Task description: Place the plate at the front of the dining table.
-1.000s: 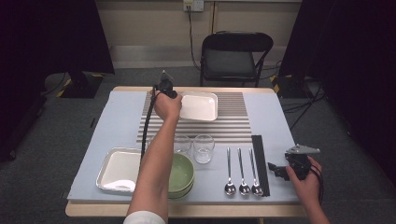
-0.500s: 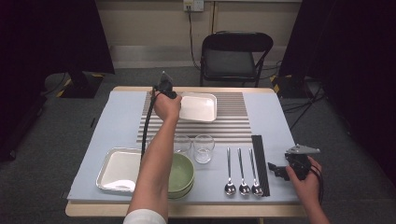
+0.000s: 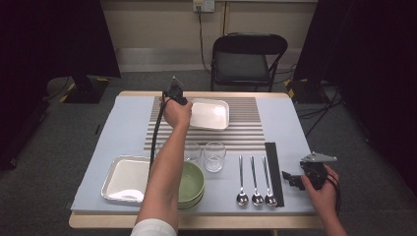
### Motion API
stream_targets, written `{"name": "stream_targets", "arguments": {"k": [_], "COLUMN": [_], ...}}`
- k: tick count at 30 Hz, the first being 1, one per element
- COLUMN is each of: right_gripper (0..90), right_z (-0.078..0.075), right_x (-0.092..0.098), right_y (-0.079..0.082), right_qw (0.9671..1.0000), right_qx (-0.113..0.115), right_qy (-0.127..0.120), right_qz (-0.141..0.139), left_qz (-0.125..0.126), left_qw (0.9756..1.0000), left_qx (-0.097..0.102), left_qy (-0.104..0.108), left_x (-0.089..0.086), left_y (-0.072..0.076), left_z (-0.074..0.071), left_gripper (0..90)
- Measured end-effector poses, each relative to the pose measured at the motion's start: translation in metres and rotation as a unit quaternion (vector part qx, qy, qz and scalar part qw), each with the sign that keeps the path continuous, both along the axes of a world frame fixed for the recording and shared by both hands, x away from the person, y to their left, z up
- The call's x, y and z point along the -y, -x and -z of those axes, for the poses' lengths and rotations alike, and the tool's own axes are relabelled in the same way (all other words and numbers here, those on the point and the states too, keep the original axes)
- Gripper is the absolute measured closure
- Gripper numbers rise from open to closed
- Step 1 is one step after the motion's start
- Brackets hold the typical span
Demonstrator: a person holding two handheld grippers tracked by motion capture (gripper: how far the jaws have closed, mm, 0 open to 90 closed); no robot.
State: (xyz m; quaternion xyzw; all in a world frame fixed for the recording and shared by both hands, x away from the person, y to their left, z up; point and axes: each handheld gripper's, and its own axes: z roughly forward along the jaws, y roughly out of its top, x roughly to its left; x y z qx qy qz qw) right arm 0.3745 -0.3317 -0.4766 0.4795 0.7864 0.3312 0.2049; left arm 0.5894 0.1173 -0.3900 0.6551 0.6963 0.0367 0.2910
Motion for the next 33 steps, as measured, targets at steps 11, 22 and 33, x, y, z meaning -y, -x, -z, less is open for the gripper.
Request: {"name": "stream_targets", "arguments": {"k": [11,22,33], "right_gripper": [12.7,12.7,12.7], "right_z": [0.0001,0.0001,0.0001], "right_x": [0.0001,0.0002,0.0002], "right_y": [-0.0001,-0.0002,-0.0003], "right_qw": [1.0000,1.0000,1.0000], "right_qx": [0.000,0.000,0.000], "right_qy": [-0.001,-0.001,-0.001], "right_qz": [-0.001,-0.002,-0.002], "left_qz": [0.001,0.002,0.000], "left_qw": [1.0000,0.9999,0.9999], "left_qx": [-0.007,-0.012,-0.015], "left_qy": [-0.004,-0.006,-0.008], "left_x": [0.0024,0.0034,0.0047], "left_y": [-0.0011,-0.0028,-0.0033], "left_z": [0.0038,0.0073,0.0087], "left_gripper": [89.0,88.9,88.6]}}
